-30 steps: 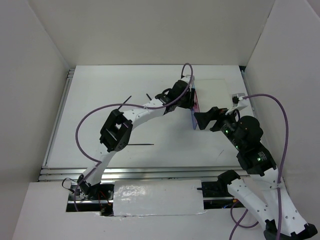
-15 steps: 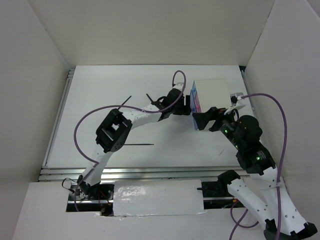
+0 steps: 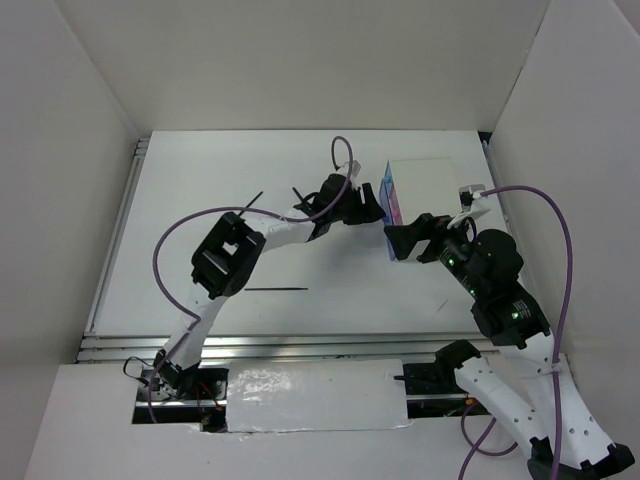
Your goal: Organize the makeup
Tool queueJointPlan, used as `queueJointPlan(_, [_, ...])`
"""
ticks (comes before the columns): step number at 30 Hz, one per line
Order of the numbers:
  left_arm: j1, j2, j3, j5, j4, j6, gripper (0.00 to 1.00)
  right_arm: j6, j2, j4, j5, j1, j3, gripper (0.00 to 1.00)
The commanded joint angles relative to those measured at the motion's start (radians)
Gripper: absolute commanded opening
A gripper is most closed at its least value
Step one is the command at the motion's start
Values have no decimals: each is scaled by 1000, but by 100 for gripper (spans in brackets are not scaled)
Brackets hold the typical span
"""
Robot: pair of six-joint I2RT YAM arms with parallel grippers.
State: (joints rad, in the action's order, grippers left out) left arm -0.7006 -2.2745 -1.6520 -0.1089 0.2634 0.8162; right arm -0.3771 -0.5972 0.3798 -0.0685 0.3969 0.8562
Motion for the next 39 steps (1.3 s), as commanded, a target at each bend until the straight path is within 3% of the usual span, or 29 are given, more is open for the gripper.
queueJointPlan(1, [13, -56, -29, -109, 120, 57, 71, 3, 2, -53, -14, 5, -8, 100])
queueJointPlan(14, [53, -160, -48, -287, 312, 175, 68, 4, 0, -58, -24, 7, -13, 100])
queueJointPlan(21, [56, -186, -98, -293, 283, 166, 67, 4, -3, -61, -24, 7, -13, 100])
queueJointPlan(39, [56, -257, -154, -333, 292, 218, 53, 6, -12, -64, -31, 5, -11, 100])
